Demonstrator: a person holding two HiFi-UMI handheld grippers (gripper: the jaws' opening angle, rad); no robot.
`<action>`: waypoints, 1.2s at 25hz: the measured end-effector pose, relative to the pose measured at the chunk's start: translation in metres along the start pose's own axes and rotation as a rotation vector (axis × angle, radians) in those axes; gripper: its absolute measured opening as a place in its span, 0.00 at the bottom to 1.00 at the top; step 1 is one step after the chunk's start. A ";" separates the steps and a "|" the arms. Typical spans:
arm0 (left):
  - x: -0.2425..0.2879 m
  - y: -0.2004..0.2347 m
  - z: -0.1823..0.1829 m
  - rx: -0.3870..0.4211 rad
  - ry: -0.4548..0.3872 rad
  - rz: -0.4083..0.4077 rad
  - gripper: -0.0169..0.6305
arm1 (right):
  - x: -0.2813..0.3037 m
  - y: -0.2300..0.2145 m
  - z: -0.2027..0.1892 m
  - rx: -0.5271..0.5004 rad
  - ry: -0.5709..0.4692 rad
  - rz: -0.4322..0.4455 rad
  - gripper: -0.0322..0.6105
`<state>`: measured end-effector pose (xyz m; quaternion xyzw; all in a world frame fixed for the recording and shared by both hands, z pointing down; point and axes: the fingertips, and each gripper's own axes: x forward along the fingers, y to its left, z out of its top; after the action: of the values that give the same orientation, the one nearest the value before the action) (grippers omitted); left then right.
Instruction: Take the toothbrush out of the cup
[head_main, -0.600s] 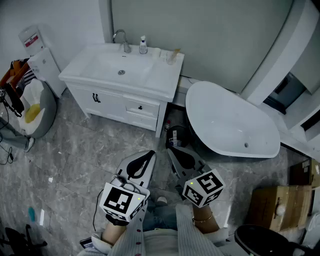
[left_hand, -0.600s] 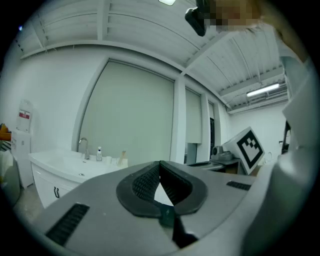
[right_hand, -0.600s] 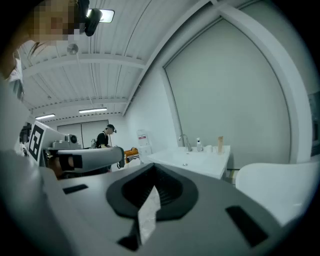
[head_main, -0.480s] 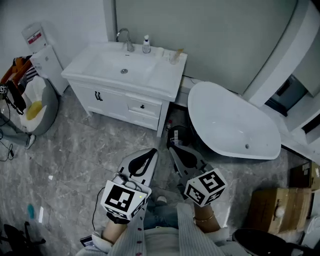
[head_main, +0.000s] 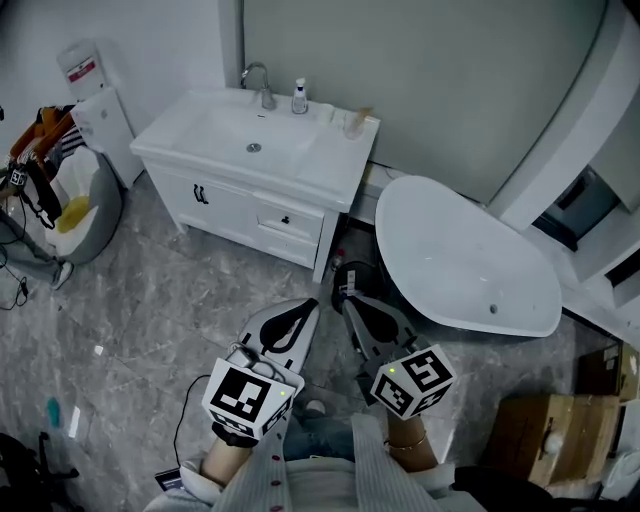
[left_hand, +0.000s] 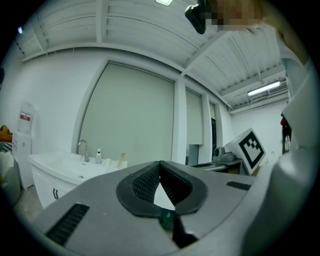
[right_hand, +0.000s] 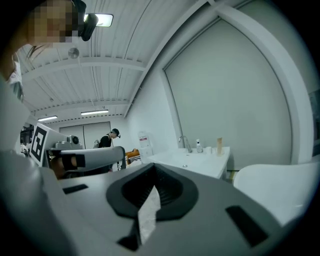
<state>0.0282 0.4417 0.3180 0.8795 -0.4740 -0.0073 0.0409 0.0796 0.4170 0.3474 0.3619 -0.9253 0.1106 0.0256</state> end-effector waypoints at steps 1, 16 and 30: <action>0.001 -0.003 -0.001 0.002 -0.002 0.002 0.05 | -0.003 -0.003 -0.001 0.001 -0.002 0.001 0.07; 0.023 -0.016 -0.010 0.000 0.013 0.029 0.05 | -0.020 -0.032 -0.010 0.040 0.003 0.024 0.07; 0.108 0.076 -0.003 0.003 0.013 -0.017 0.05 | 0.076 -0.096 0.002 0.069 0.032 -0.012 0.07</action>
<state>0.0241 0.3102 0.3297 0.8836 -0.4662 -0.0011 0.0429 0.0881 0.2979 0.3732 0.3664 -0.9182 0.1480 0.0285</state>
